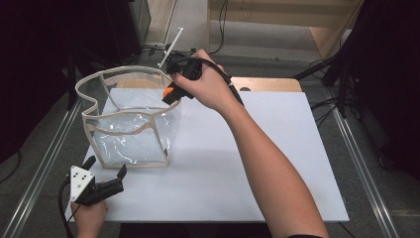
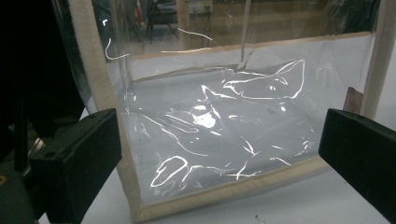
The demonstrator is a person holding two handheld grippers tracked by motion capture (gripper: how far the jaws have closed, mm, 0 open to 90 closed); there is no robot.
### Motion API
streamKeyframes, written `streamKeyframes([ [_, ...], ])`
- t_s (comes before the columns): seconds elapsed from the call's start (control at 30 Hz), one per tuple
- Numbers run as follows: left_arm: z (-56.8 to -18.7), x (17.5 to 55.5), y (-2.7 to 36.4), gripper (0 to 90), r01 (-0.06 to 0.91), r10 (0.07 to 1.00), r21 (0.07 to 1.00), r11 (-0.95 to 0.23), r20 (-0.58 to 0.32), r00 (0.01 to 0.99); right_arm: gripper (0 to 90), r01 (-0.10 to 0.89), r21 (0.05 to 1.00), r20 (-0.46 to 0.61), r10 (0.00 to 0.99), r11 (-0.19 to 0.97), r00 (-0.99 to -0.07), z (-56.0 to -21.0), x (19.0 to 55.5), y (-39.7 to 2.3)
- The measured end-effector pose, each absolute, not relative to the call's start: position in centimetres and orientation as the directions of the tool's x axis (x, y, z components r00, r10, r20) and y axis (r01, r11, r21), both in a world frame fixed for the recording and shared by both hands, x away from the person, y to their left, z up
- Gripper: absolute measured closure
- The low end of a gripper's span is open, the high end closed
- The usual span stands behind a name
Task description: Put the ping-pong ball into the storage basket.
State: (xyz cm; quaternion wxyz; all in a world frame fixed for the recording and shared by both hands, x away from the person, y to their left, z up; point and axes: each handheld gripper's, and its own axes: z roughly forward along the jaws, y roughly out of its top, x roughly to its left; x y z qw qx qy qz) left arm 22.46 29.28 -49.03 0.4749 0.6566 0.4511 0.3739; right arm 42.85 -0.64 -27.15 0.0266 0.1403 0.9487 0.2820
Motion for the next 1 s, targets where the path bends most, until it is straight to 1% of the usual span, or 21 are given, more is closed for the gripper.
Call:
streamKeyframes([
  [0.5, -49.0, 22.5, 29.3, 0.0, 0.237, 0.947, 0.961, -0.141, 0.062, 0.314, 48.2, 0.241, 0.535, 0.028, 0.268, 0.810, -0.963, -27.9, 43.0, 0.7],
  [1.0, -49.0, 22.5, 29.3, 0.0, 0.239, 0.948, 0.961, -0.139, 0.059, 0.314, 47.0, 0.260, 0.515, 0.007, 0.299, 0.817, -0.954, -28.8, 43.4, 1.5],
])
